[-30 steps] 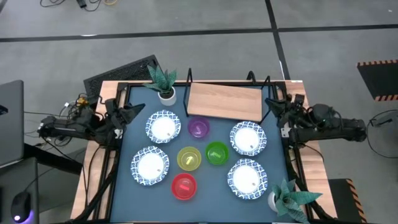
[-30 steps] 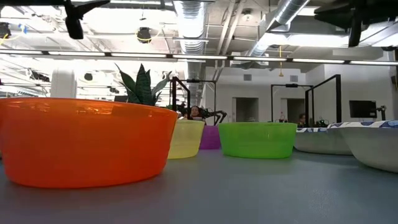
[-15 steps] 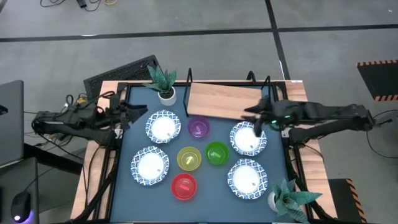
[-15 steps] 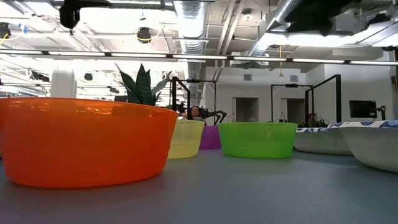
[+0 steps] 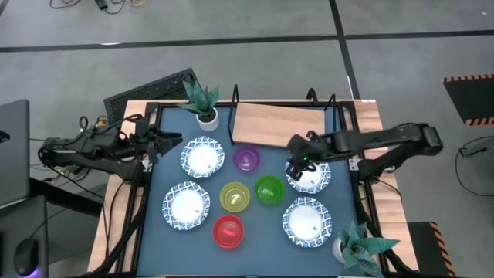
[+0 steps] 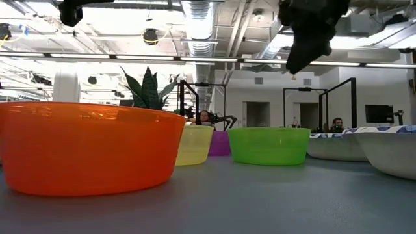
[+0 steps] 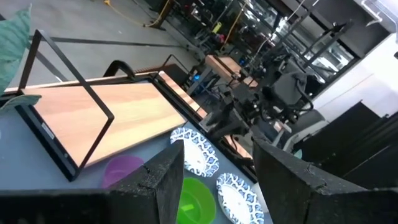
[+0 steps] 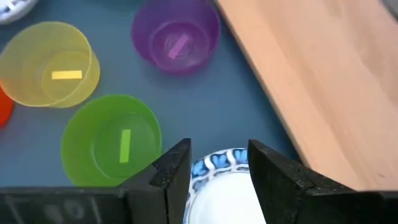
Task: Place and stack bowls onto a shelf
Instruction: Put the white bowl on the shelf
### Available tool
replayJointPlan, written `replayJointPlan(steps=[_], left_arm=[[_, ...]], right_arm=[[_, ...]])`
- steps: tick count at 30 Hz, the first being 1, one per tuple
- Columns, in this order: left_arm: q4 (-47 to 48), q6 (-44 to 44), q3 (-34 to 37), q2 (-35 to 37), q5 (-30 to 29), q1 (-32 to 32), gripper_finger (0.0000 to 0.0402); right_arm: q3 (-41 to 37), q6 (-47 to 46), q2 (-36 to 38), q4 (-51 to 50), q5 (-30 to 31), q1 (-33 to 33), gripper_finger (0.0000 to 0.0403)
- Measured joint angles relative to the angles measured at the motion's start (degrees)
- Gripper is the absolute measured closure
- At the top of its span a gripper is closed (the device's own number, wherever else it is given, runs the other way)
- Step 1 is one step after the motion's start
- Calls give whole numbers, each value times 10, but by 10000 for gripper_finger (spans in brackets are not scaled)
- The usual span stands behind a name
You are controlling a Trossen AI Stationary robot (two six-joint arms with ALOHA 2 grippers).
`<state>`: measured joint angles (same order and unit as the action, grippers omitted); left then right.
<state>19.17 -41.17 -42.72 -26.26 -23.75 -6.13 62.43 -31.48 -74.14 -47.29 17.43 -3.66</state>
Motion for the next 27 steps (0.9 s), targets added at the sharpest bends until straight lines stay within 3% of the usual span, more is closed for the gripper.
replayJointPlan(steps=[11, 17, 27], left_arm=[[18, 16, 0, 0, -7, 0, 227], [30, 2, 0, 0, -7, 0, 227], [46, 2, 0, 0, -8, 0, 227]], right_arm=[[30, -10, -116, -16, -31, -30, 228], [30, -130, -134, -93, -84, -39, 228], [24, -168, -133, -98, -85, -96, 228]])
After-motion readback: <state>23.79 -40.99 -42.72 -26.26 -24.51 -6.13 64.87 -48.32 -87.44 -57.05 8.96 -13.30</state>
